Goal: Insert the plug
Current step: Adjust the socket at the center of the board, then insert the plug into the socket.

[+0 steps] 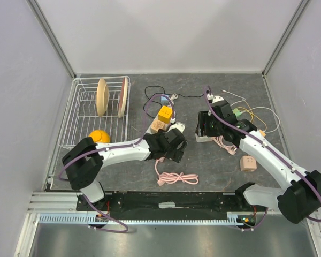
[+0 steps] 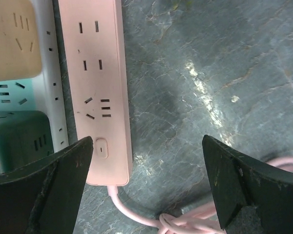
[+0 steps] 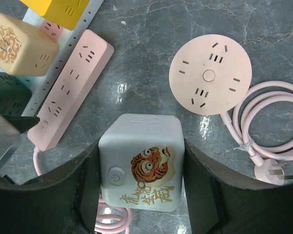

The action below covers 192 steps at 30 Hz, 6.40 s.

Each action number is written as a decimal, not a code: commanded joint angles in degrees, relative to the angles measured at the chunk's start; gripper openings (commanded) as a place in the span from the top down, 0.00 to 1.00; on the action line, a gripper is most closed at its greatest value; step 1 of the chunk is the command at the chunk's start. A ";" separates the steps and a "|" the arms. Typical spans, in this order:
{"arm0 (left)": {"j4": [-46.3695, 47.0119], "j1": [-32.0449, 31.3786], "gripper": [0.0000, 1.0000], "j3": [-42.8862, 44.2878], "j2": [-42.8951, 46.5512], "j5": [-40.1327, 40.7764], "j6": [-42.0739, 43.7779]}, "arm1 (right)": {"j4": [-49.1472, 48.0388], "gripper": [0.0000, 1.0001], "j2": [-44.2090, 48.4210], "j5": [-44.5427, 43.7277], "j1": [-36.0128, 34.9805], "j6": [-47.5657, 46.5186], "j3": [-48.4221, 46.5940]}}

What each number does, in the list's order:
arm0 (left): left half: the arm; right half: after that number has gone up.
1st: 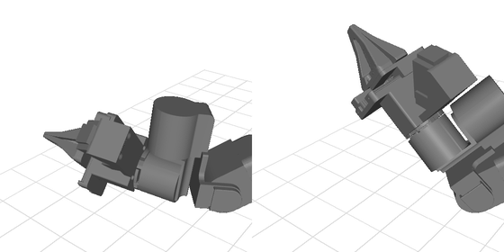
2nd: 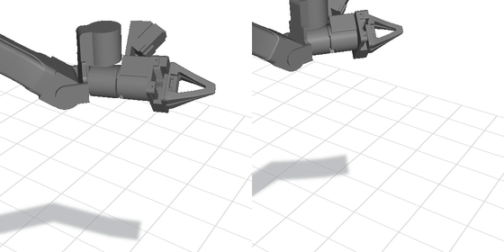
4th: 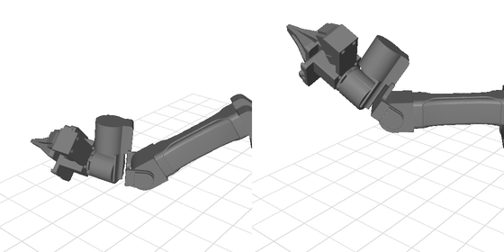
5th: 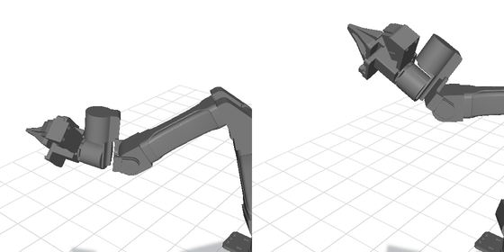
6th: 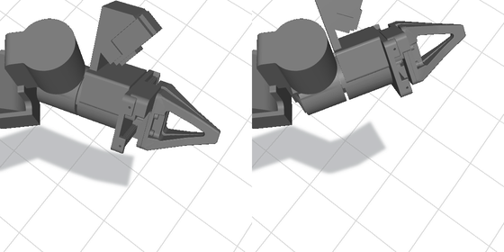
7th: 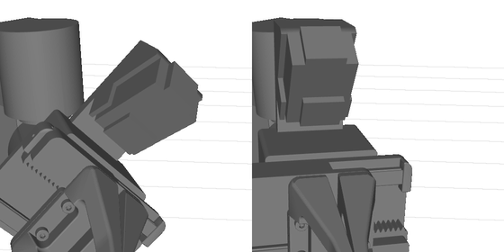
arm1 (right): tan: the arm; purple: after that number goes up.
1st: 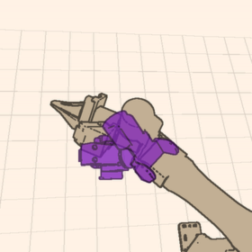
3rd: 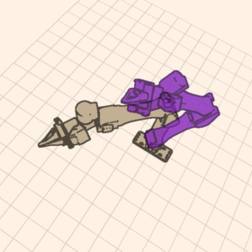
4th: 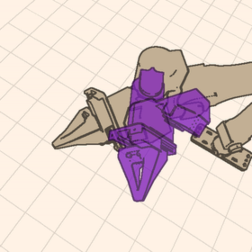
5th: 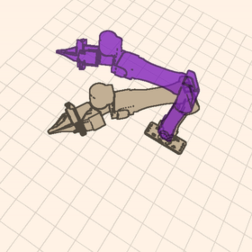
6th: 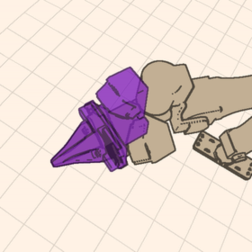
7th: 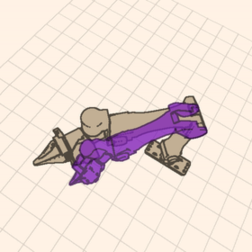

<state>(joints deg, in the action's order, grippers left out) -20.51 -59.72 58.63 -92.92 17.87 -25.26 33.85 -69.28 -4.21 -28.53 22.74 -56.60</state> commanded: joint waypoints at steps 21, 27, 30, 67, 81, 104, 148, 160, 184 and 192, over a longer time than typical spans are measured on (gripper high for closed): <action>-6.47 -0.39 0.07 9.04 -8.94 -3.27 -7.35 | -3.44 1.00 2.65 -1.86 2.61 -2.00 1.40; -6.56 -0.83 0.16 10.54 -9.47 -2.76 -6.91 | -3.61 1.00 2.57 -1.68 3.13 -2.53 1.05; -7.52 -0.57 0.16 10.36 -10.52 -0.73 -6.21 | -3.61 1.00 3.01 -1.68 3.22 -2.88 1.14; -6.12 9.54 0.86 12.04 0.38 -34.02 58.56 | -3.26 1.00 13.64 -7.74 4.89 -8.68 0.70; -0.59 0.49 0.75 6.06 -7.71 -37.12 61.03 | -1.94 1.00 11.09 -2.39 4.89 -13.60 0.96; 10.42 -4.43 0.13 -4.67 12.14 -17.96 22.85 | -1.24 1.00 6.96 12.64 4.72 -19.49 2.02; 4.95 3.91 0.51 -6.60 2.31 2.96 27.71 | -1.50 1.00 -3.58 22.75 -6.36 -30.90 -2.28; 7.06 4.00 0.22 -14.67 26.90 -1.26 14.55 | 5.70 1.00 -13.86 28.54 -10.22 -42.16 -9.76; 17.35 4.00 0.12 -30.94 53.37 12.19 13.83 | 4.48 1.00 -19.85 31.10 -11.19 -45.77 -10.90; 18.93 4.00 0.09 -33.66 52.85 13.50 13.57 | 2.98 1.00 -20.20 30.23 -11.10 -45.42 -9.32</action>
<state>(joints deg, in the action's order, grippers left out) -6.09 -55.94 26.28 -40.10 28.18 -11.81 39.29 -90.59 25.91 -39.53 -22.31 -66.65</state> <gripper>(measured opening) 0.901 0.652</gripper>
